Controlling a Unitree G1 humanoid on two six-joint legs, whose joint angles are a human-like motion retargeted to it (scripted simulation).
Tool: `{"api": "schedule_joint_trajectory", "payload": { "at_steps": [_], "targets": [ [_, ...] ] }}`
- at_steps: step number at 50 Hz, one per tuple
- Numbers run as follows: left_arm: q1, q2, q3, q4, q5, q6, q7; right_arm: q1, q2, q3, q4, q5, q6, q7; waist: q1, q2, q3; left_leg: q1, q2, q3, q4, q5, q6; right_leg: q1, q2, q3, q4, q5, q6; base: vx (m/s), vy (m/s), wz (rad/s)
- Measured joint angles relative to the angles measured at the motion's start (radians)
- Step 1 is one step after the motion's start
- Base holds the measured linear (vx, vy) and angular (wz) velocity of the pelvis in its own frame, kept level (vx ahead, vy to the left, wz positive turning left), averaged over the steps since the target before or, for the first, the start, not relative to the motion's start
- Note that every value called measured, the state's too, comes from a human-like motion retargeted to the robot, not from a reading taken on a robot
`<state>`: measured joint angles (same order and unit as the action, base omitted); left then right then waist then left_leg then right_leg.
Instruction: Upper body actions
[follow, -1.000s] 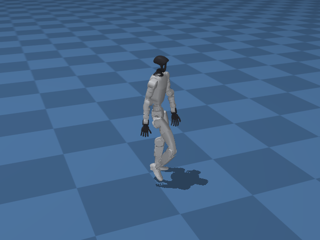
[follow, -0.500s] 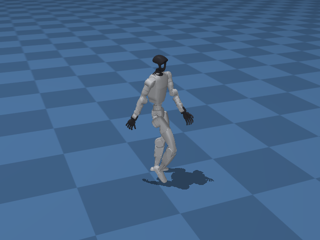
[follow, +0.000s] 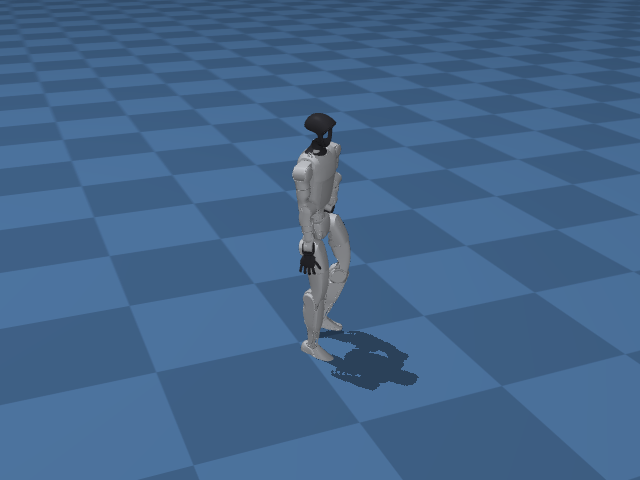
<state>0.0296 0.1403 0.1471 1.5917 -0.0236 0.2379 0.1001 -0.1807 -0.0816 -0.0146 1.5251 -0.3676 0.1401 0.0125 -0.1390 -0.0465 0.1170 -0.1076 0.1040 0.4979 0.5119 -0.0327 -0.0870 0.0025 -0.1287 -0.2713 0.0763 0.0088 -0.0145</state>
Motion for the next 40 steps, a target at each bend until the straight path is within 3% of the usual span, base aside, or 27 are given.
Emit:
{"api": "schedule_joint_trajectory", "payload": {
  "at_steps": [2,3,5,8,10,13,18,21,25,28,34,38,40],
  "targets": [
    [0.075,0.013,-0.031,0.034,0.079,-0.006,-0.005,-0.061,0.047,0.016,-0.065,0.029,0.001,0.035,0.056,-0.034,0.028,-0.177,0.033,-0.088,0.304,0.129,0.054,0.009,-0.022,0.019,0.013,-0.005,-0.009,-0.03,-0.31,-0.41],
    [0.115,0.013,-0.044,0.055,0.125,-0.003,-0.019,-0.097,0.065,0.032,-0.095,0.049,-0.013,0.068,0.085,-0.059,0.041,-0.270,0.009,-0.147,0.449,0.136,0.066,0.017,-0.037,0.030,0.017,-0.005,-0.017,-0.02,-0.29,-0.47],
    [0.183,0.009,-0.064,0.108,0.226,0.007,-0.086,-0.190,0.100,0.026,-0.161,0.062,-0.011,0.124,0.142,-0.078,0.066,-0.454,0.104,-0.167,0.777,0.073,0.076,0.022,-0.029,0.032,0.028,-0.010,-0.048,-0.02,-0.24,-0.40],
    [0.294,-0.009,-0.065,0.108,0.361,0.046,-0.254,-0.358,0.137,-0.017,-0.276,0.085,-0.024,0.161,0.260,-0.044,0.116,-0.714,0.320,-0.152,1.137,-0.049,0.177,0.032,0.038,0.065,0.024,-0.005,-0.095,-0.08,-0.16,-0.82],
    [0.366,-0.030,-0.027,0.108,0.431,0.066,-0.333,-0.450,0.147,-0.018,-0.360,0.106,-0.049,0.188,0.329,-0.050,0.149,-0.855,0.354,-0.113,1.246,-0.115,0.221,0.048,0.035,0.106,0.025,-0.002,-0.111,-0.01,-0.01,-1.14],
    [0.454,-0.047,0.051,0.108,0.415,0.092,-0.360,-0.557,0.146,-0.006,-0.457,0.083,-0.100,0.190,0.405,-0.090,0.178,-1.008,0.323,0.002,1.230,-0.172,0.265,0.055,-0.014,0.160,0.043,-0.012,-0.123,0.03,0.05,-0.88],
    [0.503,-0.010,0.136,0.108,0.289,0.155,-0.365,-0.633,0.139,-0.008,-0.463,0.077,-0.122,0.140,0.458,-0.158,0.164,-1.115,0.320,0.121,1.185,-0.249,0.288,0.030,-0.078,0.163,0.102,-0.058,-0.141,0.13,0.00,0.04],
    [0.459,0.020,0.135,0.108,0.242,0.144,-0.342,-0.616,0.143,-0.028,-0.438,0.088,-0.123,0.164,0.442,-0.160,0.130,-1.080,0.309,0.102,1.170,-0.221,0.256,0.029,-0.073,0.127,0.097,-0.069,-0.139,0.05,-0.08,0.64],
    [0.372,0.044,0.133,0.108,0.223,0.094,-0.284,-0.532,0.140,-0.033,-0.379,0.077,-0.142,0.171,0.375,-0.121,0.021,-1.003,0.299,-0.018,1.150,-0.181,0.200,0.015,-0.027,0.049,0.041,-0.053,-0.121,0.05,-0.03,1.05],
    [0.301,0.038,0.149,0.105,0.174,0.061,-0.235,-0.436,0.138,-0.016,-0.336,0.080,-0.152,0.163,0.310,-0.097,-0.054,-0.858,0.213,-0.092,1.017,-0.118,0.145,0.011,-0.019,-0.004,0.003,-0.043,-0.099,0.05,0.08,1.01],
    [0.175,0.008,0.183,-0.004,0.051,0.005,-0.090,-0.244,0.120,0.002,-0.294,0.058,-0.142,0.150,0.226,-0.068,-0.106,-0.405,0.015,-0.113,0.460,-0.018,0.110,0.026,-0.022,-0.080,-0.017,-0.057,-0.058,0.02,0.14,0.67],
    [0.118,-0.003,0.170,-0.030,0.015,-0.027,-0.067,-0.139,0.110,-0.004,-0.275,0.005,-0.139,0.140,0.165,-0.029,-0.134,-0.124,-0.084,-0.178,0.006,0.027,0.072,0.035,0.024,-0.123,-0.025,-0.071,-0.042,0.02,0.21,0.47],
    [0.099,0.000,0.154,-0.032,0.011,-0.027,-0.072,-0.094,0.102,0.004,-0.269,-0.020,-0.143,0.130,0.123,0.005,-0.142,-0.003,-0.122,-0.253,-0.203,-0.059,0.024,0.043,0.069,-0.149,-0.029,-0.081,-0.041,0.01,0.21,0.55]
  ]
}}
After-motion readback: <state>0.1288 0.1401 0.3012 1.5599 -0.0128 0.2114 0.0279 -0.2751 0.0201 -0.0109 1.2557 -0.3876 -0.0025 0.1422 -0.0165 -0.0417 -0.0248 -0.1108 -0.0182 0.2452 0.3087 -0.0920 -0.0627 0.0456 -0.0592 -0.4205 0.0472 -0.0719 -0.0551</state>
